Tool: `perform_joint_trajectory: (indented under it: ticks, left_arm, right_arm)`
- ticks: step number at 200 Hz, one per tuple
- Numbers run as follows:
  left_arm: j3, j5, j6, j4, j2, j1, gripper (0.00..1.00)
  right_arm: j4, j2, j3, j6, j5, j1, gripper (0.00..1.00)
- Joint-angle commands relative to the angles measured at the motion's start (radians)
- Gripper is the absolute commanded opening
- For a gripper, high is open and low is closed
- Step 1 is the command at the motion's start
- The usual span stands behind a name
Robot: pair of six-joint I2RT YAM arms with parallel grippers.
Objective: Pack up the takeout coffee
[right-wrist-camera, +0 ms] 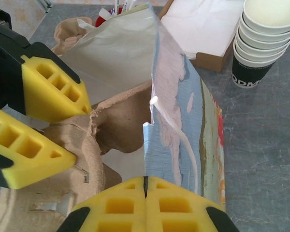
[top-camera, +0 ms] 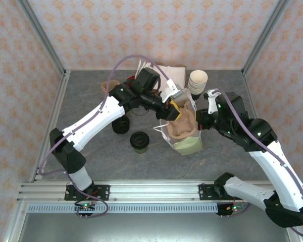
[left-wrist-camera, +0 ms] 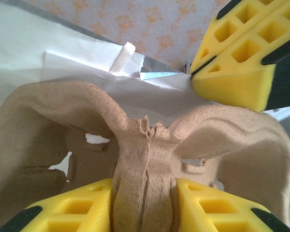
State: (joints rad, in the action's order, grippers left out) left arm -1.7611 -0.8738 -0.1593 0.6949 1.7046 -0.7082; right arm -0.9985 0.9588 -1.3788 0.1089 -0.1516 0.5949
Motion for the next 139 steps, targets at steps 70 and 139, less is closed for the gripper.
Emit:
perform_joint_trajectory:
  ticks: [70,139]
  left_arm:
    - [0.122,0.184,-0.129,-0.118,-0.056,-0.061,0.35]
    - [0.181,0.226,-0.148,-0.16,-0.106,-0.066,0.35]
  right_arm:
    - [0.068,-0.03,0.067,0.078,-0.069,0.007,0.0]
    - [0.077,-0.063,0.106,0.091,-0.073,0.002,0.0]
